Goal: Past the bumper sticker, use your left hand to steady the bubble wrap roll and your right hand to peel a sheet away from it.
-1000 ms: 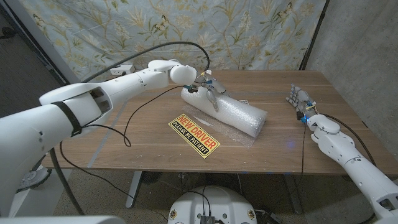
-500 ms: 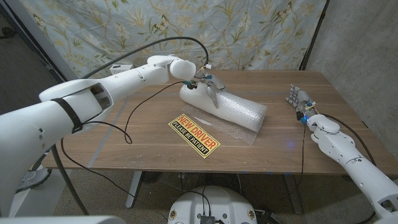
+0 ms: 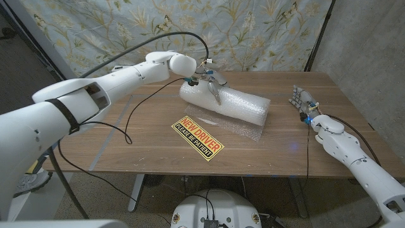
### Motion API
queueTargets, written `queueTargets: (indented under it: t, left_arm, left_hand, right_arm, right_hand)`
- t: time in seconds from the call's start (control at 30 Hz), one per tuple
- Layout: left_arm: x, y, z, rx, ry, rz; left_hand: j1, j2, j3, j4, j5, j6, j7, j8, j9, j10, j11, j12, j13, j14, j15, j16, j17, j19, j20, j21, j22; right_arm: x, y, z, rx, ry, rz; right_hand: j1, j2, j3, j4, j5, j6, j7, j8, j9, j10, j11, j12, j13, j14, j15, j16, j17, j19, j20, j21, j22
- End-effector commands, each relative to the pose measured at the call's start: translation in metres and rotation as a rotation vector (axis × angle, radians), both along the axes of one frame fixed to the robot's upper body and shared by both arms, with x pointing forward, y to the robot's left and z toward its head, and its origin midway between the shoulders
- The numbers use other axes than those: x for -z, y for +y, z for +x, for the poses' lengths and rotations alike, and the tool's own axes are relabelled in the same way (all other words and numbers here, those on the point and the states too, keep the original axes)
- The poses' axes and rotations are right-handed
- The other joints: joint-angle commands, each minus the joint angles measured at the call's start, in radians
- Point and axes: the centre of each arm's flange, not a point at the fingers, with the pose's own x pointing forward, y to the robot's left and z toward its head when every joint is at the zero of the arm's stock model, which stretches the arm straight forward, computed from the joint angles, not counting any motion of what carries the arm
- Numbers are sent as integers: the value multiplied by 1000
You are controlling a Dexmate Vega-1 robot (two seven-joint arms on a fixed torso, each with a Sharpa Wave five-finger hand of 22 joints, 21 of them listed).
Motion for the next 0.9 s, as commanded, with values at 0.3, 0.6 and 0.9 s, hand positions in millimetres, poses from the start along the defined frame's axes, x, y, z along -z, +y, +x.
queueTargets:
  t: [0.3,0.6,0.9]
  left_arm:
    - [-22,18,6,-36,51,-104]
    - [-31,20,6,-43,87,-156]
    - [-35,17,1,-30,99,-203]
  left_hand:
    - [11,16,-5,-1,9,28,2,16,9,21,2,16,10,18,-2,9,6,5,1,7,2]
    - [13,21,-6,-1,11,32,3,18,12,24,4,20,15,25,0,13,8,7,3,9,2]
    - [12,24,-8,1,12,37,4,21,16,35,6,26,21,36,0,16,10,10,7,11,3]
  right_arm:
    - [-6,7,8,-11,22,-25]
    - [-6,6,8,-13,24,-27]
    - [-4,6,10,-22,31,-40]
  right_hand:
    - [0,4,6,-4,6,-5,5,4,4,-10,2,7,3,-6,0,5,2,-4,-3,4,2]
    - [0,4,6,-4,6,-4,6,5,4,-10,1,7,3,-5,-1,6,2,-4,-3,4,2]
    - [0,4,6,-4,6,-4,6,5,4,-10,1,7,3,-5,-1,6,2,-4,-3,4,2]
